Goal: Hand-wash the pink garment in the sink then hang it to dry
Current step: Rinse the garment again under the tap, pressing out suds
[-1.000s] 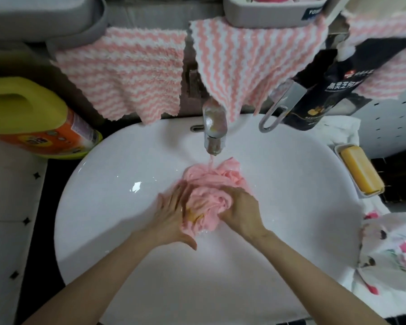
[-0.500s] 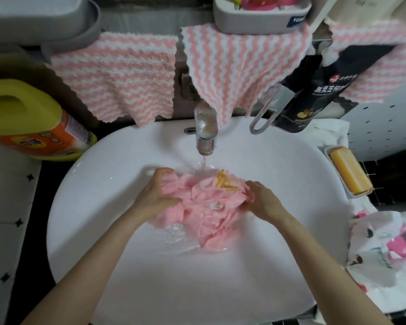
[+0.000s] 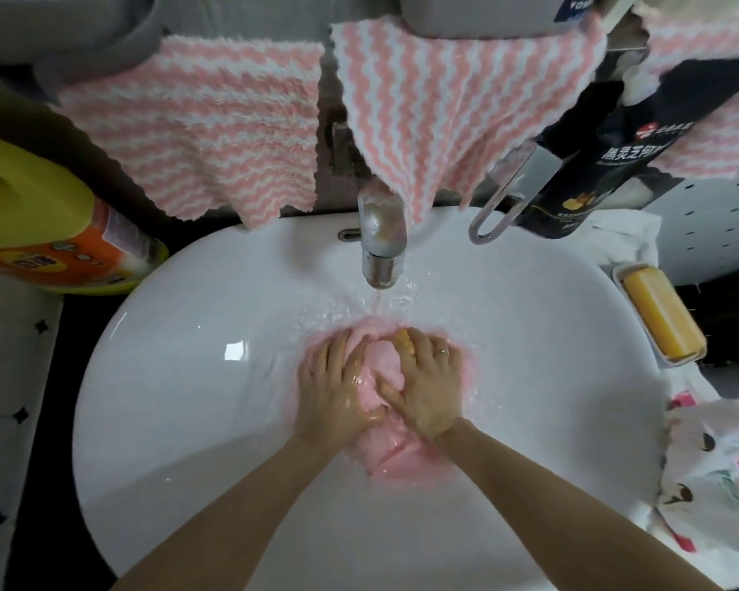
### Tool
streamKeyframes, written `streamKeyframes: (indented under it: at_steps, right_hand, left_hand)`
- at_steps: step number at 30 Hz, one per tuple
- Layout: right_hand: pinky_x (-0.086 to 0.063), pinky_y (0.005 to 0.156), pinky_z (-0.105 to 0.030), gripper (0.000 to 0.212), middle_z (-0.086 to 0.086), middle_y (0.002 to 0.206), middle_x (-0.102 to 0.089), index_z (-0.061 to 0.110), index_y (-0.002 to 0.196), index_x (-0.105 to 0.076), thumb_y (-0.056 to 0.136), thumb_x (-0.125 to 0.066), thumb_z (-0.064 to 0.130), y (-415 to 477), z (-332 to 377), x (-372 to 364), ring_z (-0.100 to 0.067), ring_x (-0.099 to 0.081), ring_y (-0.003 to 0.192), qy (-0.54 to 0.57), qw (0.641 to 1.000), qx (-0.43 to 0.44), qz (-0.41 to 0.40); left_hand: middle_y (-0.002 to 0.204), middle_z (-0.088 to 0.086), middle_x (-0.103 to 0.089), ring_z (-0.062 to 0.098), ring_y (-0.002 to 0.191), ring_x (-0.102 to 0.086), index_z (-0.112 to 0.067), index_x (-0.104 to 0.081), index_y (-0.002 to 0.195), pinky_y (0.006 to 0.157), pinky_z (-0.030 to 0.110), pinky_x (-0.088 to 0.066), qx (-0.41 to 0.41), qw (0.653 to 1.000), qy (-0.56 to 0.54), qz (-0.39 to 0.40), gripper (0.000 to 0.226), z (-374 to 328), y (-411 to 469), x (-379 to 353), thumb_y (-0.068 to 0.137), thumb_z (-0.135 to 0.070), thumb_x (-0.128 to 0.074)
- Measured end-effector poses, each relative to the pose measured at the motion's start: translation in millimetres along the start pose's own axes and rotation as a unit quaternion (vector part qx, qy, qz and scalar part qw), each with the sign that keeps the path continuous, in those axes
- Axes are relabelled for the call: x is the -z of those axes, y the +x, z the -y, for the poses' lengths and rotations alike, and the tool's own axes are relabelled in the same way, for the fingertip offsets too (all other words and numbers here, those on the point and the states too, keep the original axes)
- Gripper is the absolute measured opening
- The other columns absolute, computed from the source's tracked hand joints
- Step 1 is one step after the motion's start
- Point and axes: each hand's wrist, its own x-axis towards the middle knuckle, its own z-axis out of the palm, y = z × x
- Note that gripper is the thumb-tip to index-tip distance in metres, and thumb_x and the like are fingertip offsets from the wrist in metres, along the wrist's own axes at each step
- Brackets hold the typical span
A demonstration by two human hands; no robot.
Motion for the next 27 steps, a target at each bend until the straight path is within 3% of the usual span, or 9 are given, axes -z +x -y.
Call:
streamKeyframes:
  at_steps: [7, 13, 15, 18, 20, 22, 23, 25, 27]
  right_hand:
    - [-0.046, 0.056, -0.036, 0.044, -0.009, 0.078, -0.061, 0.012, 0.081, -0.069, 0.071, -0.040, 0.044, 23, 7, -11, -0.031, -0.059, 0.064, -0.032, 0.999, -0.017, -0.002]
    - [-0.040, 0.069, -0.034, 0.059, -0.011, 0.090, -0.068, 0.011, 0.089, -0.067, 0.096, -0.024, 0.052, 53, 21, 11, -0.031, -0.063, 0.086, 0.029, 0.990, -0.096, 0.095]
    - [-0.041, 0.068, -0.033, 0.052, -0.013, 0.092, -0.068, 0.011, 0.096, -0.063, 0.099, -0.029, 0.050, 65, 25, 23, -0.032, -0.064, 0.087, 0.083, 0.978, -0.162, 0.097]
    - [-0.044, 0.073, -0.035, 0.033, -0.013, 0.099, -0.067, 0.015, 0.125, -0.042, 0.096, -0.046, 0.030, 64, 6, 48, -0.033, -0.063, 0.092, 0.266, 0.923, -0.270, 0.070]
    - [-0.045, 0.075, -0.036, 0.049, -0.006, 0.110, -0.060, 0.027, 0.136, -0.036, 0.090, -0.050, 0.018, 42, -11, 65, -0.027, -0.061, 0.090, 0.290, 0.932, -0.215, 0.015]
    - [-0.047, 0.082, -0.035, 0.052, 0.000, 0.130, -0.049, 0.037, 0.136, -0.044, 0.086, -0.047, 0.023, 18, -19, 75, -0.023, -0.058, 0.101, 0.256, 0.960, -0.110, 0.019]
    - [-0.043, 0.091, -0.031, 0.052, 0.002, 0.141, -0.041, 0.040, 0.134, -0.048, 0.083, -0.044, 0.029, 7, -17, 75, -0.020, -0.053, 0.114, 0.266, 0.960, -0.072, 0.050]
    - [-0.023, 0.108, -0.025, 0.058, 0.005, 0.155, -0.023, 0.049, 0.134, -0.040, 0.077, -0.034, 0.046, -9, -7, 63, -0.014, -0.030, 0.137, 0.300, 0.947, -0.034, 0.106]
    - [-0.014, 0.116, -0.034, 0.057, 0.003, 0.160, -0.012, 0.052, 0.139, -0.027, 0.083, -0.025, 0.058, -14, 3, 41, -0.017, -0.014, 0.145, 0.266, 0.959, -0.024, 0.090]
  left_hand:
    - [0.108, 0.007, -0.059, 0.029, 0.099, -0.051, -0.015, -0.047, 0.107, 0.078, 0.039, -0.043, -0.008, 0.995, 0.047, -0.092, 0.063, -4, 12, -12, 0.068, -0.064, -0.049]
    - [0.089, 0.007, -0.057, 0.030, 0.078, -0.059, -0.011, -0.058, 0.099, 0.060, 0.034, -0.045, -0.003, 1.000, 0.013, -0.019, 0.040, -1, 36, 5, 0.070, -0.039, -0.054]
    - [0.097, 0.005, -0.058, 0.030, 0.089, -0.059, -0.013, -0.056, 0.108, 0.067, 0.031, -0.042, 0.036, 0.997, -0.064, 0.025, 0.038, 6, 49, 23, 0.078, -0.036, -0.061]
    - [0.107, -0.007, -0.055, 0.020, 0.094, -0.057, -0.022, -0.042, 0.126, 0.079, 0.031, -0.045, 0.110, 0.955, -0.268, 0.056, 0.065, 26, 45, 57, 0.071, -0.039, -0.073]
    - [0.110, -0.019, -0.052, 0.009, 0.097, -0.053, -0.023, -0.040, 0.130, 0.085, 0.024, -0.044, 0.099, 0.928, -0.359, 0.002, 0.073, 33, 30, 81, 0.066, -0.045, -0.066]
    - [0.107, -0.022, -0.049, 0.008, 0.104, -0.049, -0.015, -0.046, 0.127, 0.086, 0.013, -0.042, 0.108, 0.909, -0.403, 0.001, 0.059, 31, 14, 87, 0.075, -0.039, -0.060]
    - [0.107, -0.015, -0.051, 0.014, 0.108, -0.048, -0.011, -0.049, 0.124, 0.088, 0.013, -0.041, 0.112, 0.911, -0.396, 0.020, 0.054, 27, 7, 83, 0.079, -0.040, -0.058]
    - [0.128, 0.007, -0.045, 0.027, 0.127, -0.041, -0.011, -0.045, 0.128, 0.107, 0.031, -0.035, 0.066, 0.940, -0.328, 0.062, 0.072, 20, -3, 64, 0.077, -0.060, -0.054]
    - [0.148, 0.015, -0.026, 0.028, 0.141, -0.019, -0.017, -0.023, 0.142, 0.116, 0.049, -0.021, 0.001, 0.980, -0.184, 0.076, 0.085, 11, -12, 35, 0.081, -0.075, -0.037]
